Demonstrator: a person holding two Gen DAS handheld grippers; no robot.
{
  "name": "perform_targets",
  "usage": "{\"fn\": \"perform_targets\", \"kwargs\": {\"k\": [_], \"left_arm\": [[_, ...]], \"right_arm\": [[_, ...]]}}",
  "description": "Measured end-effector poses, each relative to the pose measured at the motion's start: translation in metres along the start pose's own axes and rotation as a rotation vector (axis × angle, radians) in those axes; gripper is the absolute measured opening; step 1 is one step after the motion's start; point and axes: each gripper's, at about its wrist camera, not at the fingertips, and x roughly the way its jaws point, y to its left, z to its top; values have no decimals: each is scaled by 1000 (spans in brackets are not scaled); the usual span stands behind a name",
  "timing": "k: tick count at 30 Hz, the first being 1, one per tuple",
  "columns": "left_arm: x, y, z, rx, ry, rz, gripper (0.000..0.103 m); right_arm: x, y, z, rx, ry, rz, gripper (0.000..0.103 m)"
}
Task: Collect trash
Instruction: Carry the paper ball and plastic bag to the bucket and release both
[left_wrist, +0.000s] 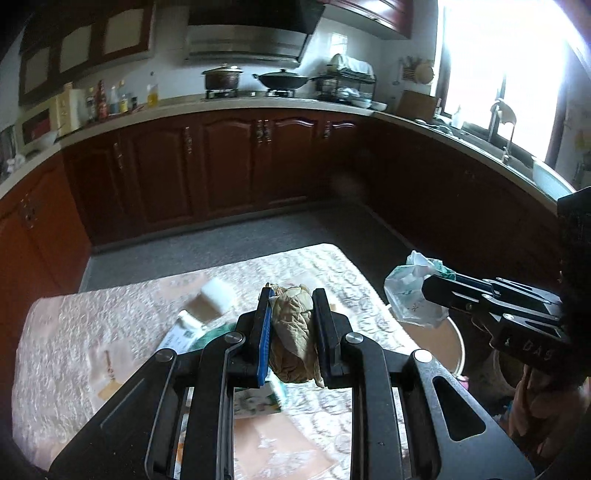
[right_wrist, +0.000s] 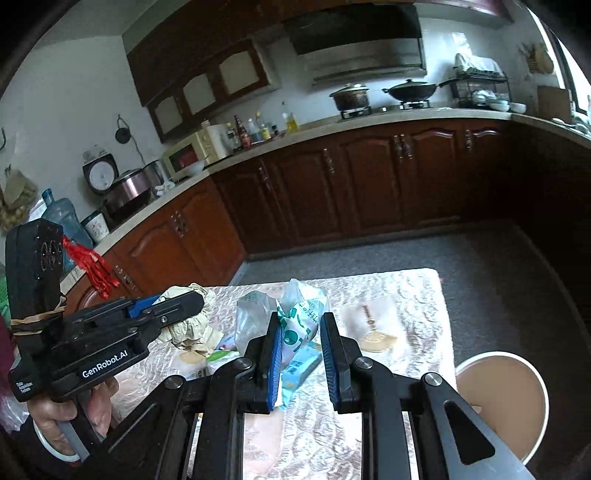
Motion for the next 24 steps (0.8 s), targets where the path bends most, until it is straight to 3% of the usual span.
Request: {"fn": "perform_targets", "kwargs": {"k": [24], "left_arm": [[50,-100,10,110,53,-145,18]], "right_arm": [[-51,-86,-22,154,-24,-172,19]]}}
